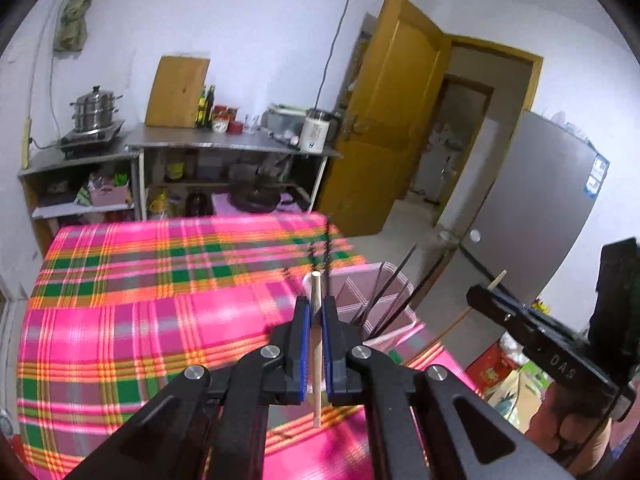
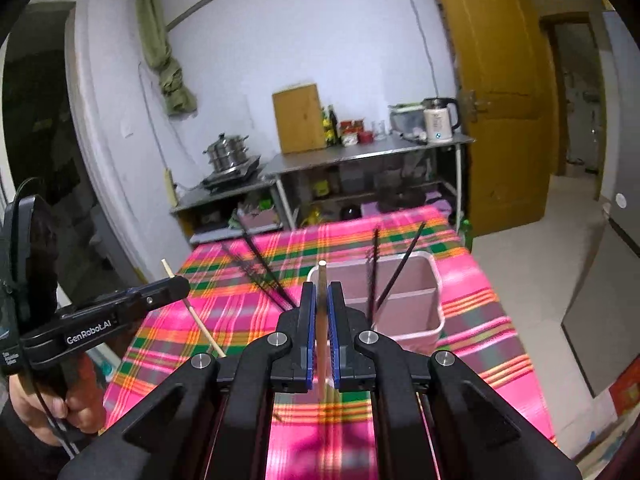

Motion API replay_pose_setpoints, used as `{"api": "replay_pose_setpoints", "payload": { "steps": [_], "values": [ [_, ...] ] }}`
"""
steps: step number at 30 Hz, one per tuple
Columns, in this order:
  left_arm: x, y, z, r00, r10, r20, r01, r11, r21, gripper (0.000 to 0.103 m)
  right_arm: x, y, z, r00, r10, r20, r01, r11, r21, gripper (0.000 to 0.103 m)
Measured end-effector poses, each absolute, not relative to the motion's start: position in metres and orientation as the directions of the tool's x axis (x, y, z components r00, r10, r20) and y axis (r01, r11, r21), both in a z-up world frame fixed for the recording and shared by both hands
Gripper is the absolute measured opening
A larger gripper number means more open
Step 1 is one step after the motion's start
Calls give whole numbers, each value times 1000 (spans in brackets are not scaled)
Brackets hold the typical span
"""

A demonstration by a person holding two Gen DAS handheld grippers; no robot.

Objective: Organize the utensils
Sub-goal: 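Carry both wooden chopsticks upright and lower them into the pink caddy, then open both tools to release the wooden chopsticks into the caddy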

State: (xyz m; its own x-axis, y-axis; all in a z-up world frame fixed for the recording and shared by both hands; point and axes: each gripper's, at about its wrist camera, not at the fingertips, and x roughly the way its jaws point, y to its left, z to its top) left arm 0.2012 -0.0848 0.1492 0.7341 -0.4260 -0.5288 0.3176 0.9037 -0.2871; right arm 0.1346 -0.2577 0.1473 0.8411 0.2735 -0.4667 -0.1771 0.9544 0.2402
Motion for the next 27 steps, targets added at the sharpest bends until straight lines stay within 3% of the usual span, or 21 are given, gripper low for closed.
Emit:
{"api": "replay_pose_setpoints", "payload": {
  "steps": [11,27],
  "values": [
    [230,-112,187,773,-457,-439,359,887,-290,5,155,-276,182,894,243,-377,-149,954,261,6],
    [265,-141,152,764,-445,-467,378,896,-235,5,185,-282,152,885,223,-408,-120,957,263,6]
  ]
}}
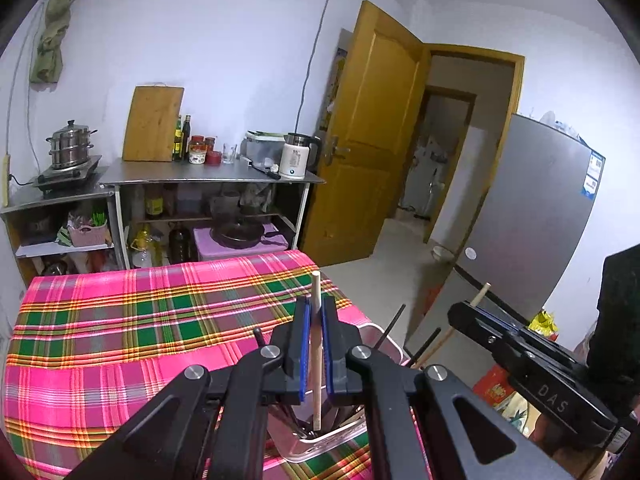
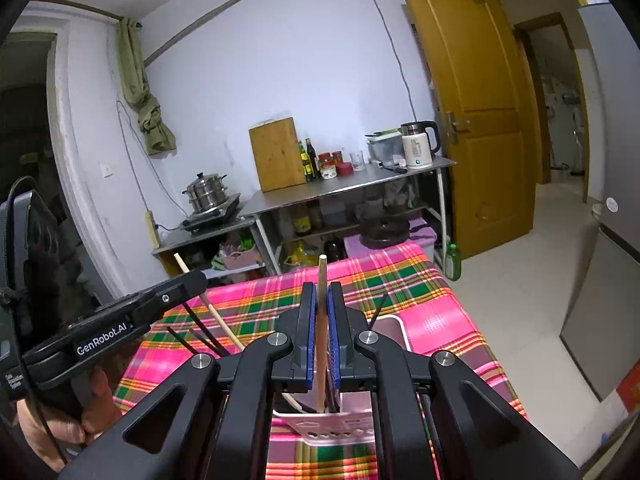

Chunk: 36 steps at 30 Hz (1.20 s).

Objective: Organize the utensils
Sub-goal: 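Open both tools to release the wooden chopsticks into the caddy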

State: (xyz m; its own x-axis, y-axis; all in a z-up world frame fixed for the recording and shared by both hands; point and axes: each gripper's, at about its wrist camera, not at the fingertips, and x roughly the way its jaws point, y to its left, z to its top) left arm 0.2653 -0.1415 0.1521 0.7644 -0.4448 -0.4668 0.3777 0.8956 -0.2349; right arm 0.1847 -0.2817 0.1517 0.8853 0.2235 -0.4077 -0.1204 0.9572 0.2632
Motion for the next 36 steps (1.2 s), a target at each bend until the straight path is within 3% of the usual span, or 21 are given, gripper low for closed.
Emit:
{"api": "replay_pose_setpoints", "payload": {
  "steps": [16,22,26,32,36],
  "values": [
    [264,-148,118,722,-446,-529,390,894,-221,6,198,-269,98,818,242,-521,-119,959,258,6],
    [258,-142,126,736,-442,-513,384,896,-222,14,195,-272,102,810,253,-530,-125,956,266,7],
    [249,-134,136,754,-440,-488,379,898,-224,20,189,-272,113,826,244,-509,-129,959,251,16],
    [234,-122,145,768,-437,-468,371,899,-231,22,173,-270,126,841,237,-486,-138,963,231,25],
    [223,-114,142,771,-434,-467,365,901,-236,22,159,-267,127,845,237,-479,-141,963,228,26]
  ]
}}
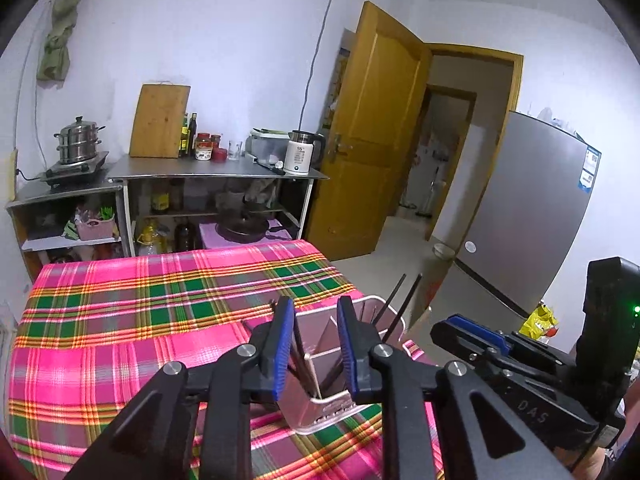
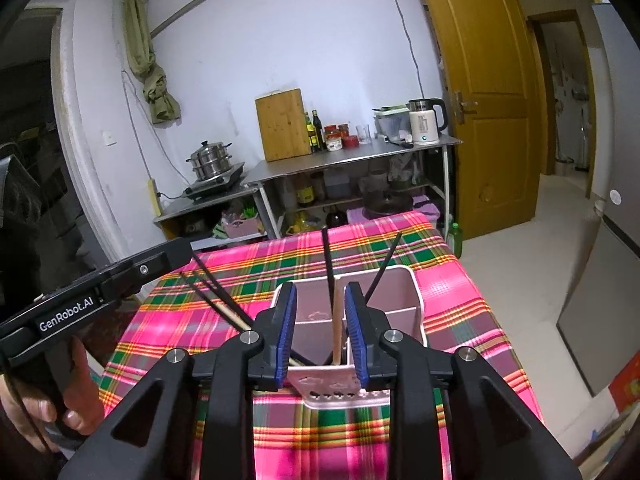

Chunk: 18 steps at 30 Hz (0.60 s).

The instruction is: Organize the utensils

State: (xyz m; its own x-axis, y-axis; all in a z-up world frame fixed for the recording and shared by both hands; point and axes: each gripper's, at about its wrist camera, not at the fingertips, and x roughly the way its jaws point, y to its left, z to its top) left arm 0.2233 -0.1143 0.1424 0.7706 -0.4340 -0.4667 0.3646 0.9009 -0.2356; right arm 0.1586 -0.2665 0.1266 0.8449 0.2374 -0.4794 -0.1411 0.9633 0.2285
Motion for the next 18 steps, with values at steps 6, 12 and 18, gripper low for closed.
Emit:
{"api": "replay_pose_setpoints", "payload": {
  "steps": [6,12,18],
  "values": [
    [199,-103,128,769,-425,-478,354,905,-235,22,136,-261,120,844,231,-484,-139,966,219,26],
    [174,-99,108,756,-420,-503,356,907,-223,22,112,-254,108,839,234,-491,-148,967,208,26],
    [147,-97,90,748,-416,-517,360,909,-209,22,88,-244,98,833,229,-503,-154,970,186,26]
  ]
}}
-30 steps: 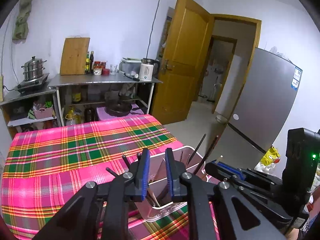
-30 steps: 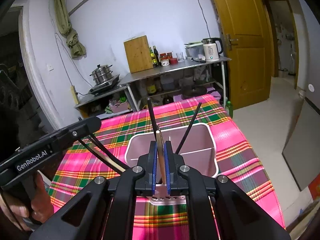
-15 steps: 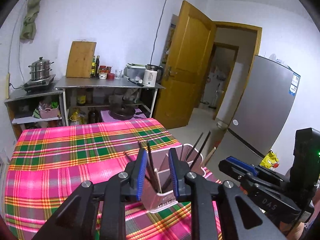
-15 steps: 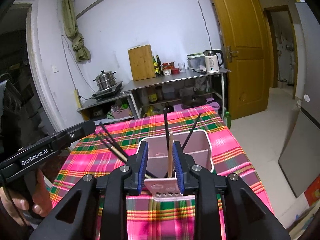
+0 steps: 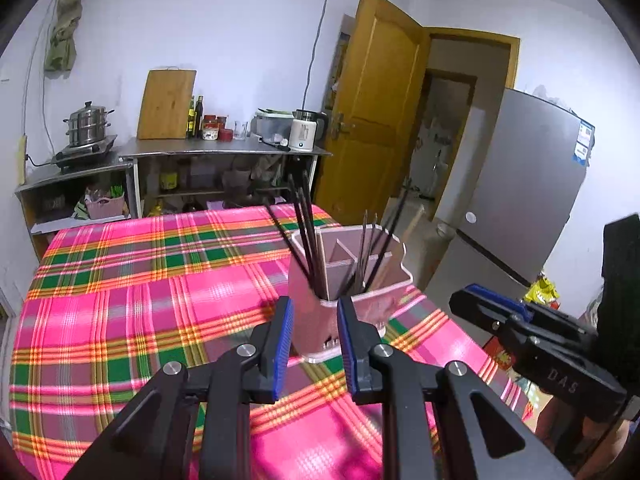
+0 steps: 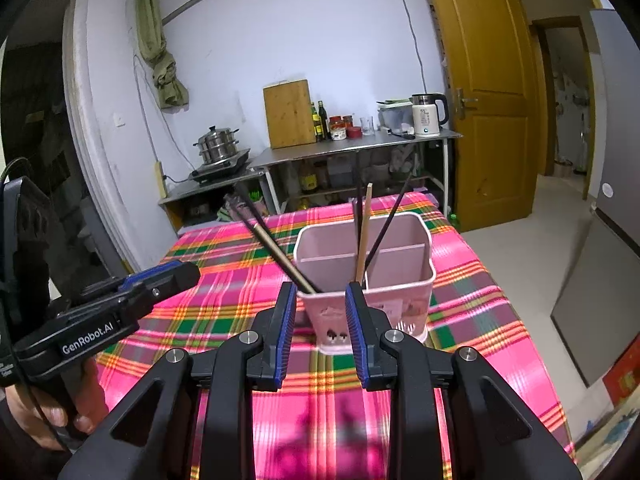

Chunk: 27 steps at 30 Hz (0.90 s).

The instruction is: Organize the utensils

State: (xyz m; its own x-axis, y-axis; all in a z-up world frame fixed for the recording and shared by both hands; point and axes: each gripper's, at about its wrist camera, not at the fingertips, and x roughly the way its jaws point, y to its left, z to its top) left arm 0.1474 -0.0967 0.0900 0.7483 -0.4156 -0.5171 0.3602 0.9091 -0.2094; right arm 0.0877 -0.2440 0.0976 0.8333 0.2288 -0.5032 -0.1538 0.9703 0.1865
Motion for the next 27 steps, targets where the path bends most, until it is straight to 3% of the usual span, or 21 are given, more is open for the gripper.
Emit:
{"api": "replay_pose_setpoints", "payload": {
  "steps": [27],
  "values": [
    [56,-76,45,743,-377,-553,337,925,-177,22,-4,-230,55,813,162,-559,-118,986,114,26]
  ]
}}
